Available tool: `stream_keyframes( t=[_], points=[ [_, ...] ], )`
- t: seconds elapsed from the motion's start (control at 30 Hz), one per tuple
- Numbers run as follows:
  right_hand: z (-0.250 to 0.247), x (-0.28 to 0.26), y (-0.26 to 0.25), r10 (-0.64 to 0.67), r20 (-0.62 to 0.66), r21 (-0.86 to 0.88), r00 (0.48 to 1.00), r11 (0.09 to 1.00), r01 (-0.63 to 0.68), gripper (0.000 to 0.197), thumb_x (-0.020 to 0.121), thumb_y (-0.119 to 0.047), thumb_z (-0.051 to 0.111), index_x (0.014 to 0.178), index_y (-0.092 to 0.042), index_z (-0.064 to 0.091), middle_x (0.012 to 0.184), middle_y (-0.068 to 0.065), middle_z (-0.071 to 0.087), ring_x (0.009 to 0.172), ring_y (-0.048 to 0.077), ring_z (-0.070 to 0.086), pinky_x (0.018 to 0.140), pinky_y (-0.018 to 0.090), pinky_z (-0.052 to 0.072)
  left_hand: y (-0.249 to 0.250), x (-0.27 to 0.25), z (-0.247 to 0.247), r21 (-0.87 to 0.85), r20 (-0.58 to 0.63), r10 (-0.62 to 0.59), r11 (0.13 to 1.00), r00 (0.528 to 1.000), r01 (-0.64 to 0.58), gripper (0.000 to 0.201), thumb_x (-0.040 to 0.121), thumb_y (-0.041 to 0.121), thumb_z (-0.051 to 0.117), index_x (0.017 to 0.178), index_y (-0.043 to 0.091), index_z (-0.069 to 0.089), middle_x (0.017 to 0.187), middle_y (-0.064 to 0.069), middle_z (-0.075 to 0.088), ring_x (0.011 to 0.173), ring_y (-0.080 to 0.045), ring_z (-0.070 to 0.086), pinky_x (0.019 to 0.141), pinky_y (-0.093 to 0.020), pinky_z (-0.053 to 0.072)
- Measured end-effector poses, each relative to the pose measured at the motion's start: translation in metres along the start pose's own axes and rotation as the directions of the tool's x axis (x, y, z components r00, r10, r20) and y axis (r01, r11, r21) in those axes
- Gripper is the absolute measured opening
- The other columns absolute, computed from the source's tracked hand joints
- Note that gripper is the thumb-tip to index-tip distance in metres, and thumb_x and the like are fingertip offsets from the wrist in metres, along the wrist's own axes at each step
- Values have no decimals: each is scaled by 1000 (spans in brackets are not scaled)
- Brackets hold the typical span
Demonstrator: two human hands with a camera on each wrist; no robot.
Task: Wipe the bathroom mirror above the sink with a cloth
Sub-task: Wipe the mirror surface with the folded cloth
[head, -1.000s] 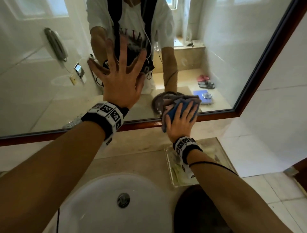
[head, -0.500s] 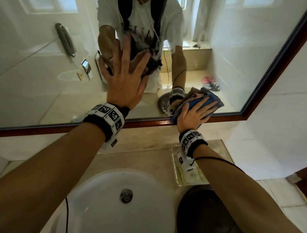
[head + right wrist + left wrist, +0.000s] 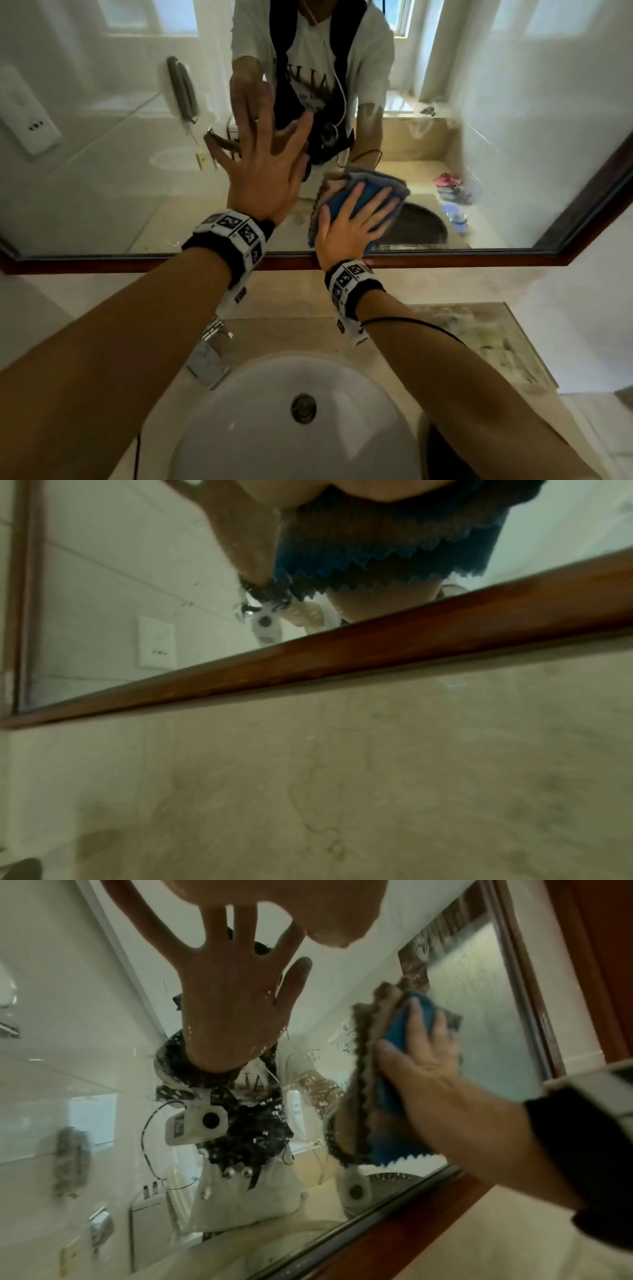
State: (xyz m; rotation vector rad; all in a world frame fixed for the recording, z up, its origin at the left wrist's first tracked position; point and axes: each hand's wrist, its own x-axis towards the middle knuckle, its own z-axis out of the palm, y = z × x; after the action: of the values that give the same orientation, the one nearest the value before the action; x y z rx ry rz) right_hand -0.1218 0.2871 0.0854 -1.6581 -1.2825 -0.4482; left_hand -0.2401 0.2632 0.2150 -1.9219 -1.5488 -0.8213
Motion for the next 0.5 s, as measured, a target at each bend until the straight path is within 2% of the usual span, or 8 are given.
stream_keyframes(
  t=[0.07, 0.13, 0.2, 0.27, 0.37, 0.43, 0.5],
  points=[
    [7, -14, -22, -94, 55, -3, 994, 995, 95, 69, 96, -54, 34, 149, -13, 18, 152, 34, 19, 140, 51, 12, 109, 67, 16, 0, 0, 0, -24, -10, 2, 1000, 1000, -2, 51, 102, 46, 24, 153, 42, 20, 162, -19, 9, 148, -44, 7, 97, -83, 15],
    [11, -23, -32, -171, 102, -16, 980, 985, 173, 67, 97, -56, 29, 149, -16, 18, 152, 30, 13, 140, 50, 11, 108, 67, 14, -1, 1, 1, -43, -6, 21, 999, 1000, -22, 51, 102, 50, 15, 153, 42, 17, 162, -18, 10, 148, -44, 7, 97, -83, 15],
    [10, -25, -36, -190, 112, -27, 975, 981, 194, 65, 98, -57, 19, 149, -17, 19, 152, 27, 10, 140, 48, 11, 108, 66, 12, -3, 1, 4, -42, 5, 36, 998, 999, -35, 55, 100, 52, 4, 154, 42, 12, 162, -18, 9, 148, -45, 6, 97, -83, 15],
    [5, -24, -28, -236, 131, -60, 963, 968, 245, 64, 98, -58, 23, 149, -19, 20, 152, 24, 11, 140, 47, 12, 109, 64, 11, -3, 0, 6, -48, 5, 35, 998, 999, -34, 54, 100, 52, 4, 153, 43, 7, 163, -19, 7, 148, -45, 5, 97, -83, 14],
    [-3, -18, 1, -380, 187, -111, 906, 908, 404, 65, 94, -57, 38, 148, -24, 24, 153, 18, 18, 140, 42, 16, 110, 63, 11, -3, 0, 10, -64, -15, 31, 997, 999, -32, 53, 102, 52, 16, 153, 44, 4, 162, -19, 5, 147, -47, 4, 97, -84, 13],
    [-9, -8, 25, -478, 218, -134, 851, 849, 511, 62, 93, -55, 41, 147, -26, 29, 153, 15, 26, 140, 38, 19, 110, 60, 13, -2, 0, 11, -44, -6, 31, 999, 1000, -31, 54, 102, 52, 18, 154, 43, 3, 162, -20, 3, 147, -48, 3, 97, -84, 12],
    [-16, 3, 49, -556, 243, -152, 795, 787, 598, 61, 93, -54, 43, 146, -28, 30, 154, 10, 27, 141, 34, 19, 110, 59, 13, -1, -1, 11, -27, 1, 22, 999, 1000, -22, 55, 102, 53, 17, 154, 42, 1, 162, -21, 3, 147, -48, 3, 97, -84, 12]
  ],
)
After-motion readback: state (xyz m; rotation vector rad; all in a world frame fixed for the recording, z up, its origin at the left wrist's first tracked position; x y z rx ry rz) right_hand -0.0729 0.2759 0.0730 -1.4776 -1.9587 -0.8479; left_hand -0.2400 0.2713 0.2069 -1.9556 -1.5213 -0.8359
